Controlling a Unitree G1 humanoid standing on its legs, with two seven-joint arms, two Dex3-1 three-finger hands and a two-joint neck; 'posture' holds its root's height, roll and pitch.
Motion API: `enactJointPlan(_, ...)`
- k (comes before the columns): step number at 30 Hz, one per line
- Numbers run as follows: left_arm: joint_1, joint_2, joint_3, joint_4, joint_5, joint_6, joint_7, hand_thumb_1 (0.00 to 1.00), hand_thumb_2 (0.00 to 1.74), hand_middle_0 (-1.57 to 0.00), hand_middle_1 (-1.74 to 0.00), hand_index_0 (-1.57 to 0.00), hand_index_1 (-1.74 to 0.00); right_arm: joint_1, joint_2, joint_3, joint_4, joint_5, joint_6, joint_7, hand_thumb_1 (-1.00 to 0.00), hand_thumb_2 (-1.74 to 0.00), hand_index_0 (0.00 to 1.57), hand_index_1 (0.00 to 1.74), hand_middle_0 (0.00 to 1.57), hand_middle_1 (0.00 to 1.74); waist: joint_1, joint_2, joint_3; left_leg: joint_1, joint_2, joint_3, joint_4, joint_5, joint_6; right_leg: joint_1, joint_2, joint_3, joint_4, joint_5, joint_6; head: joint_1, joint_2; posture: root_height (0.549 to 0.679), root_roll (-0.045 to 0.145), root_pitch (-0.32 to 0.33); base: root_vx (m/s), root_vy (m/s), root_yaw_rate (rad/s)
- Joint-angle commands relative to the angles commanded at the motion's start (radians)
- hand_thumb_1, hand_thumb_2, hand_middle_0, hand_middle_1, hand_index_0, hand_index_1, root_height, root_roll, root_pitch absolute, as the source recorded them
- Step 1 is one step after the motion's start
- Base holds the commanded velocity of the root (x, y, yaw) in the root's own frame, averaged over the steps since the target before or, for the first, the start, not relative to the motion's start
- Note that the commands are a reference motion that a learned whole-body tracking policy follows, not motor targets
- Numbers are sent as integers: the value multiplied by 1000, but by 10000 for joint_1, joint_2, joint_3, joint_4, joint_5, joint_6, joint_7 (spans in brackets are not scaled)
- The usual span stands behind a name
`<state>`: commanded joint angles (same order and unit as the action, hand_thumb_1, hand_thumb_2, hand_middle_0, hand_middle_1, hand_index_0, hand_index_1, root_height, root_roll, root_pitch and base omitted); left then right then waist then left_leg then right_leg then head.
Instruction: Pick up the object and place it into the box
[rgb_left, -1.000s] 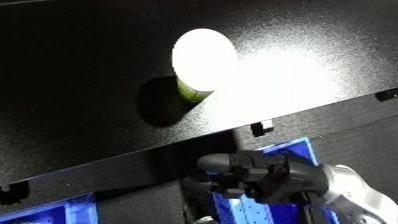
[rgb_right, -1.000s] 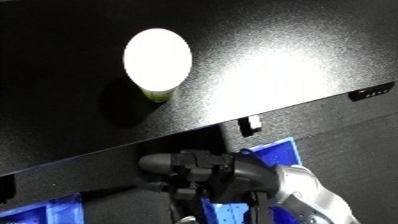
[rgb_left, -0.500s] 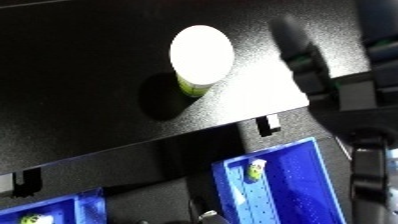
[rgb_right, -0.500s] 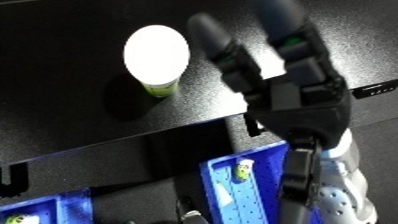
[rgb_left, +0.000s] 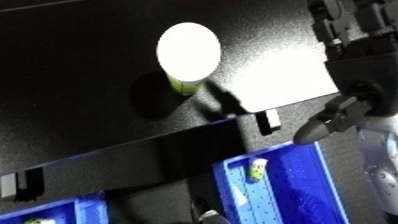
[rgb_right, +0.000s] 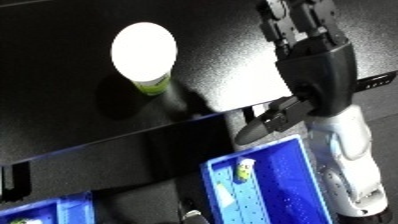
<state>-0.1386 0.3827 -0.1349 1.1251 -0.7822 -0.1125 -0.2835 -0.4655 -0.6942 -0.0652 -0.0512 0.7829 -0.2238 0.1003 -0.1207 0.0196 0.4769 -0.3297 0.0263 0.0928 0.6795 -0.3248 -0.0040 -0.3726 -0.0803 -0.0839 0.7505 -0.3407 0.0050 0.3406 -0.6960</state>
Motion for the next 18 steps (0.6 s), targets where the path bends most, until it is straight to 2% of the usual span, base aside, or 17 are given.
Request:
enactJointPlan(4,-35,-34,-123,-18,51,-12,126,0,0,0,0,0,0,-341,-77,532,608,-716,585,-553,0,0,0,0,0,0,118,11,37,-11,-49,-71,-5,5,26,24,-24,-22,12,-27,-33,159,134,640,61,-27,19,-14,60)
enactJointPlan(7,-49,-21,-152,0,132,16,133,0,0,0,0,0,0,-577,-94,908,944,-1010,1037,-754,0,0,0,0,0,0,222,39,51,-18,-97,-129,-10,8,39,35,-45,-39,24,-54,-55,346,193,640,61,-28,18,-13,71)
enactJointPlan(18,-181,-28,-288,-3,417,79,95,0,0,0,0,0,0,-1676,-50,2103,2047,-1219,2243,-779,0,0,0,0,0,0,510,160,51,-78,-179,-228,51,11,58,-5,-139,-111,181,-165,-154,1009,626,638,62,-32,12,-7,60)
